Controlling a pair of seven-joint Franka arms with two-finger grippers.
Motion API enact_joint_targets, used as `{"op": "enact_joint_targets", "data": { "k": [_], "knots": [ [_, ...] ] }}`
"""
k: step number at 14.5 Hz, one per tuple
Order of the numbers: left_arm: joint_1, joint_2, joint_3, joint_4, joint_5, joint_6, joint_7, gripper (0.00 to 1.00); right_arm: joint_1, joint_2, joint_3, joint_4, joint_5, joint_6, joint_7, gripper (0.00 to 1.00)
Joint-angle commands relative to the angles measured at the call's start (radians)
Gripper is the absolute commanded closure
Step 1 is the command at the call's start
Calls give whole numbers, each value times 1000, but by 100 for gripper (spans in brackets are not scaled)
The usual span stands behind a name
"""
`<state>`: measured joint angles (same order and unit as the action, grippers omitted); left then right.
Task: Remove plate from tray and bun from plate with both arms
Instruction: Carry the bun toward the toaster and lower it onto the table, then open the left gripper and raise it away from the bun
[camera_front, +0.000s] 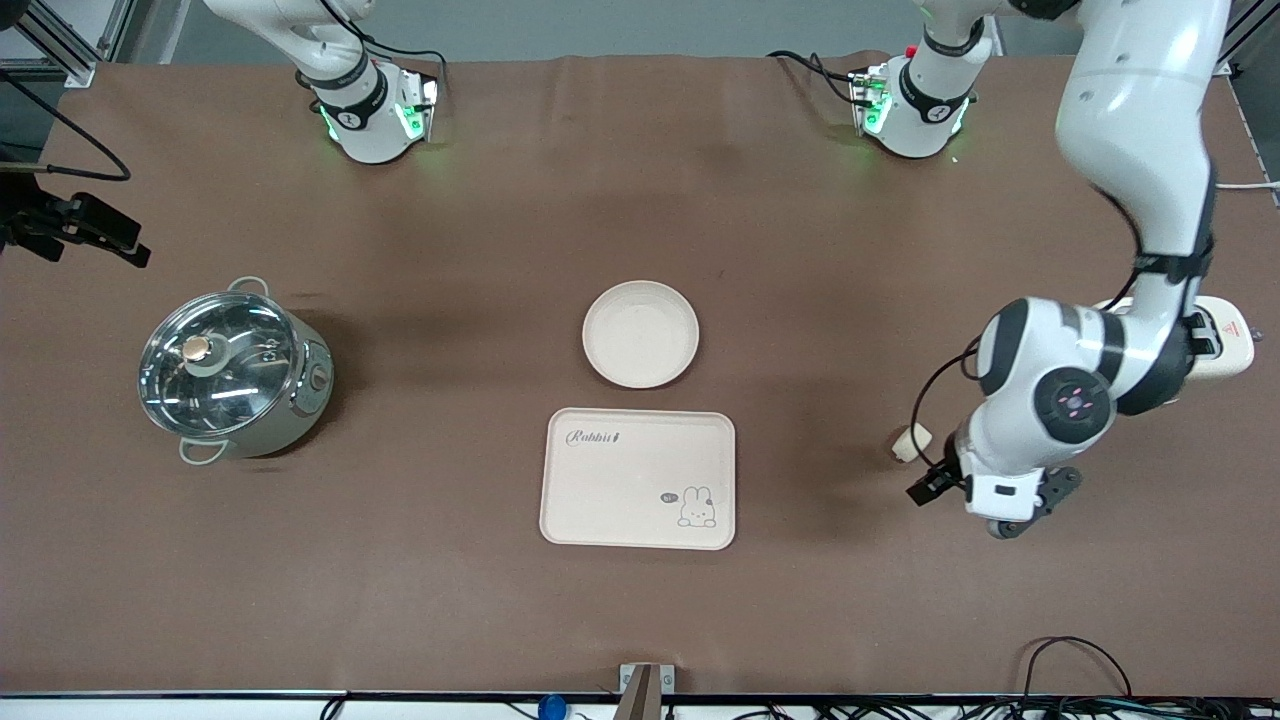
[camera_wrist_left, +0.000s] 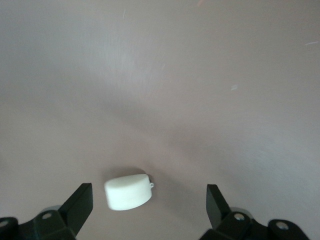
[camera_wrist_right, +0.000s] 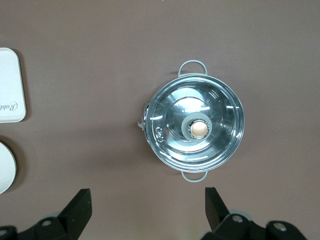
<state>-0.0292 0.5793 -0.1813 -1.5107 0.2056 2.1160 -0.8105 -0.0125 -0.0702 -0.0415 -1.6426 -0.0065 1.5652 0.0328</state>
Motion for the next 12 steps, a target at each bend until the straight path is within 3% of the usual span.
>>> {"op": "enact_joint_targets", "data": {
  "k": [1, 4, 7, 12],
  "knots": [
    [53, -146, -12, -25, 9, -74, 195, 0, -10, -8, 9, -8, 2, -4, -10, 0],
    [78, -261, -12, -25, 3, -192, 457, 0, -14, -13, 9, -16, 2, -7, -22, 0],
    [77, -381, -15, -25, -15, -347, 542, 0, -12, -14, 8, -17, 2, -14, -22, 0],
    [77, -561, -14, -36, -107, -501, 715, 0, -14, -13, 8, -16, 2, -7, -22, 0]
  ]
}}
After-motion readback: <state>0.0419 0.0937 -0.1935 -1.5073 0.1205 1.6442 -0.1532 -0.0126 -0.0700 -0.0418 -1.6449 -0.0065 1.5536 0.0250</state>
